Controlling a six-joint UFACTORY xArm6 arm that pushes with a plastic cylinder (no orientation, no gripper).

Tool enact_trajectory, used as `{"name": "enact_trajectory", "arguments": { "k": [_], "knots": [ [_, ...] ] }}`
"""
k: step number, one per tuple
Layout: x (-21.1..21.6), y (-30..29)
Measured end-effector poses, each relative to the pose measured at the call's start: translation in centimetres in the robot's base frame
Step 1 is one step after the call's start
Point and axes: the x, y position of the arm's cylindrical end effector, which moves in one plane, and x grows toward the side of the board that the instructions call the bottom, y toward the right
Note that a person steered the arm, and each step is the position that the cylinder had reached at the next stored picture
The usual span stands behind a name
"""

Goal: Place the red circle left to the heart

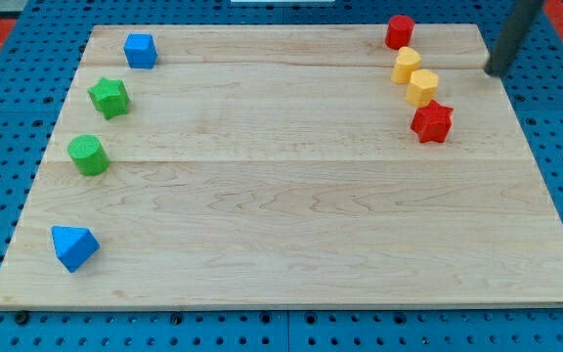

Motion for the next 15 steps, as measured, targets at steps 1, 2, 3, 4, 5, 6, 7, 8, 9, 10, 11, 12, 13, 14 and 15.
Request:
{"name": "enact_trajectory", "arguments": {
  "k": [1, 2, 3, 4, 5, 6, 7, 8, 9, 10, 11, 12, 13, 14, 15],
  "knots": [
    [-6.1, -1.6],
    [-6.1, -1.9],
    [-6.0, -6.4],
    [-6.0, -10.0],
    [-6.0, -11.4],
    [-6.0, -10.8],
    [-5.8, -8.1],
    [-5.7, -8.6],
    [-5.7, -8.9],
    [-5.1, -9.5],
    [-5.1, -10.8],
    [-5.1, -11.4],
    [-5.1, -11.5],
    [-5.1, -11.8],
    [-5.1, -12.4]
  ]
}}
